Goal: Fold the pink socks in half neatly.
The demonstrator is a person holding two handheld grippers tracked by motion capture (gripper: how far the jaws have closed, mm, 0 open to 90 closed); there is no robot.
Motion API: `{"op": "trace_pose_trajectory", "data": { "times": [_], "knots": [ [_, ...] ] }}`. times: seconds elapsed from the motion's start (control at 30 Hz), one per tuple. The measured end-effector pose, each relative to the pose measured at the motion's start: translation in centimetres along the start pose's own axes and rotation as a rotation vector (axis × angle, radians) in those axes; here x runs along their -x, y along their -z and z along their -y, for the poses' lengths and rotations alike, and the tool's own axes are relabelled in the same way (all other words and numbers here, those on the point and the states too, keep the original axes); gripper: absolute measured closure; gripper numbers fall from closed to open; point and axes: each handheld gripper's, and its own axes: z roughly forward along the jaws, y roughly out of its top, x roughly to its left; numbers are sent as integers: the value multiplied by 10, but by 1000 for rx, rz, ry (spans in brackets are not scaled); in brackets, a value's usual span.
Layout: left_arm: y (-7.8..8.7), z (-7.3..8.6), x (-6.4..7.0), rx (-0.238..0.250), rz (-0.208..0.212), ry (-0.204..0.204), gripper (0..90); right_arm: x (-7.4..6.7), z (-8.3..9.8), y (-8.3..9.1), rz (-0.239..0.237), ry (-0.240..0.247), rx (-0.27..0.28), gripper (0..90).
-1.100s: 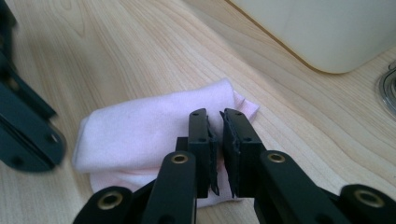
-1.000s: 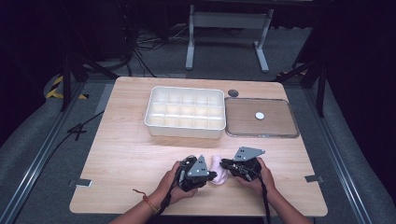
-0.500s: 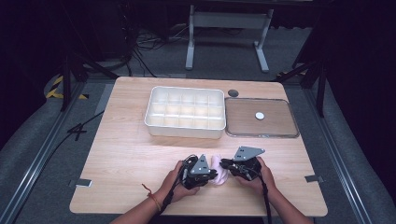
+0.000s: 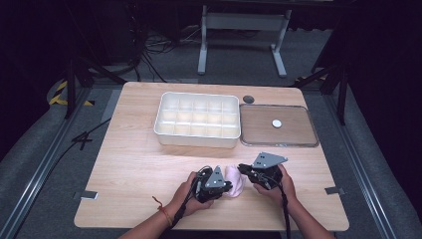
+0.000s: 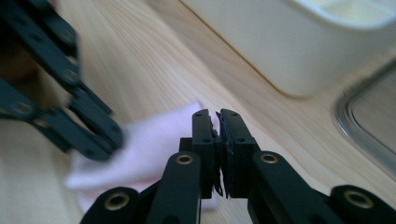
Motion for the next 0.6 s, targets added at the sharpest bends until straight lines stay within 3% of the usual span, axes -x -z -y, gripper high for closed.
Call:
{"op": "trace_pose_trajectory", "data": {
  "times": [0.1,0.2,0.27,0.33,0.47,0.5,0.57,0.6],
  "knots": [
    [0,0,1,-6,-4,-5,839,-12,-7,-3,-52,37,27,855],
    [0,0,1,-5,-7,-10,839,-22,-8,-14,-78,72,-14,855],
    [0,0,1,-4,-11,-9,840,-20,-3,-21,-72,75,-55,862],
    [0,0,2,-3,-11,-9,840,-16,1,-21,-77,48,-49,866],
    [-1,0,2,-1,-10,-8,842,-9,5,-18,-44,44,-63,882],
    [-1,0,2,0,-7,0,842,-6,8,-17,-49,18,-61,885],
    [-1,0,2,0,-6,7,842,-5,8,-17,-45,20,-59,885],
    [-1,0,2,0,-5,10,843,-5,7,-16,-20,34,-70,884]
  ]
}}
